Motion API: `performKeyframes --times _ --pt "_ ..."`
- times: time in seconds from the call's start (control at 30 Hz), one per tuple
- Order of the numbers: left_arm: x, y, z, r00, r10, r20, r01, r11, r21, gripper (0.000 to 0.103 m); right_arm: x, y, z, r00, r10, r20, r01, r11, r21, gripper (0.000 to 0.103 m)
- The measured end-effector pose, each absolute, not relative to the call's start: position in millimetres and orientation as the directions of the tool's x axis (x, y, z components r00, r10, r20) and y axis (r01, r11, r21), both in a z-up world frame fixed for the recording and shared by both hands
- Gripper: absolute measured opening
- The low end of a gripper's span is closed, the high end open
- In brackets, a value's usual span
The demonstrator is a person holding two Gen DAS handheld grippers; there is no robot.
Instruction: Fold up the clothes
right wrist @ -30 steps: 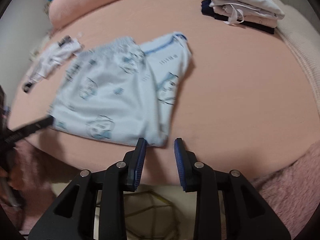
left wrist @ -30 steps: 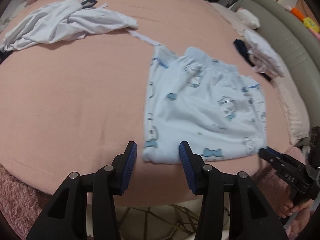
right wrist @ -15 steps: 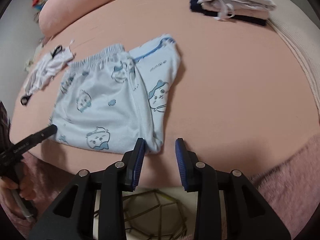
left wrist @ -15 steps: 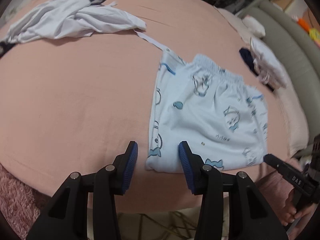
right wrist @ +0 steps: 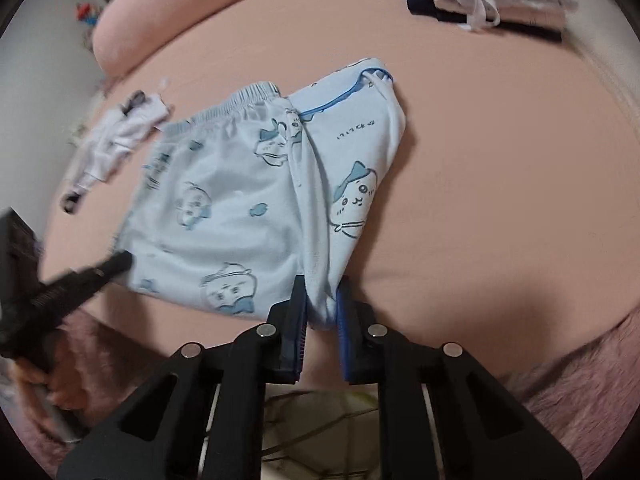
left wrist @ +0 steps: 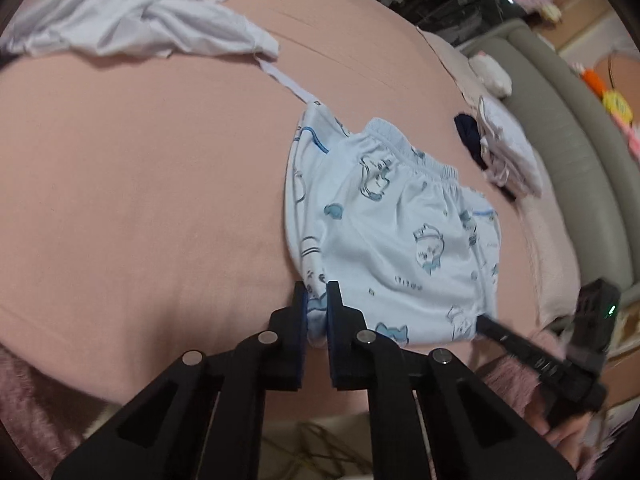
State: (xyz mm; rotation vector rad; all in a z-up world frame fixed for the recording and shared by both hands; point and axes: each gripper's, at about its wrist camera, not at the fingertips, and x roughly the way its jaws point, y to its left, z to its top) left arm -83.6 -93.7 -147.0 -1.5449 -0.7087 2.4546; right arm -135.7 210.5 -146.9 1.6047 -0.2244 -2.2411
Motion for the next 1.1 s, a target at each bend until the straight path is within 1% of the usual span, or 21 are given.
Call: performKeyframes --times 0.1,0.13,0.2,0.23,0.3,0.33,0.37,0.4,0.47,0.5,0.53,0.57,0.63,0.67,0.7,0.77,0.87,0.97,1.0,1.07,1.1 --pt "-73 -91 -143 -0.420 0.376 -0.826 0.113 -0.881 -0.459 0.007 -127 226 -137 -0.265 -0.423 -0.866 0.167 -0.905 0.391 0.011" --pt "-71 -90 -145 -0.400 0.372 -0.838 0.120 -0.885 -0.450 0.009 -124 229 -133 -0.258 -0.429 -0.866 0.164 -0.903 0.398 0.011" --pt "-66 -88 -147 -0.363 0.326 -0.873 0.140 -0.907 -0.397 0.014 -115 227 -132 -0.218 -0.399 -0.891 0.185 -0.913 0.364 0.015" --pt "-65 -88 -143 -0.371 0.297 -0.880 0.147 -0.917 -0.371 0.022 -110 228 -133 -0.195 -0.380 -0.904 0.189 -0.919 0.346 0.017" --pt "-62 -87 -132 -0.398 0.237 -0.886 0.154 -0.935 -0.319 0.024 -103 235 -132 -0.185 -0.354 -0.917 0.184 -0.929 0.322 0.017" --pt "-62 -84 -121 -0.438 0.218 -0.872 0.134 -0.944 -0.303 0.024 -105 241 -127 -0.206 -0.366 -0.908 0.158 -0.928 0.338 0.017" --pt "-63 -79 -111 -0.473 0.228 -0.851 0.095 -0.947 -0.306 0.024 -106 248 -122 -0.227 -0.377 -0.898 0.132 -0.926 0.355 0.018" --pt "-65 -69 -104 -0.490 0.286 -0.823 0.033 -0.938 -0.345 0.024 -108 254 -119 -0.251 -0.382 -0.890 0.105 -0.924 0.367 0.021" --pt "-72 -43 -108 -0.429 0.489 -0.760 -0.107 -0.863 -0.495 0.024 -121 257 -120 -0.319 -0.305 -0.897 0.022 -0.949 0.315 0.027" --pt "-76 -27 -114 -0.384 0.540 -0.749 -0.148 -0.837 -0.527 0.024 -127 258 -122 -0.346 -0.269 -0.899 -0.015 -0.956 0.292 0.027" --pt "-80 -8 -121 -0.349 0.538 -0.767 -0.178 -0.842 -0.510 0.024 -135 252 -130 -0.328 -0.280 -0.902 0.005 -0.955 0.295 0.027" --pt "-83 7 -128 -0.328 0.497 -0.803 -0.199 -0.868 -0.455 0.024 -142 247 -137 -0.308 -0.295 -0.905 0.022 -0.953 0.304 0.027" --pt "-86 25 -141 -0.319 0.402 -0.858 -0.205 -0.913 -0.352 0.024 -149 246 -149 -0.246 -0.411 -0.878 0.010 -0.907 0.422 0.027" --pt "-85 26 -146 -0.318 0.393 -0.863 -0.198 -0.918 -0.345 0.024 -149 248 -151 -0.239 -0.455 -0.858 0.004 -0.884 0.468 0.027" --pt "-83 26 -148 -0.322 0.398 -0.859 -0.194 -0.916 -0.352 0.024 -150 249 -151 -0.241 -0.458 -0.856 0.008 -0.883 0.470 0.028" --pt "-81 24 -148 -0.326 0.411 -0.851 -0.194 -0.910 -0.366 0.024 -150 252 -150 -0.256 -0.449 -0.856 0.010 -0.887 0.462 0.028" --pt "-82 20 -149 -0.321 0.433 -0.842 -0.182 -0.901 -0.394 0.024 -146 263 -140 -0.343 -0.370 -0.864 -0.037 -0.913 0.406 0.028" --pt "-76 8 -149 -0.327 0.455 -0.828 -0.182 -0.891 -0.417 0.024 -154 251 -151 -0.300 -0.295 -0.907 0.008 -0.952 0.307 0.029" --pt "-77 9 -149 -0.328 0.465 -0.822 -0.178 -0.885 -0.429 0.025 -156 247 -155 -0.288 -0.272 -0.918 0.024 -0.961 0.277 0.031" --pt "-79 10 -148 -0.330 0.486 -0.809 -0.167 -0.874 -0.457 0.027 -157 238 -154 -0.296 -0.293 -0.909 0.066 -0.956 0.286 0.032" --pt "-80 9 -145 -0.330 0.504 -0.798 -0.160 -0.863 -0.479 0.027 -158 239 -154 -0.284 -0.355 -0.891 0.064 -0.934 0.352 0.030"
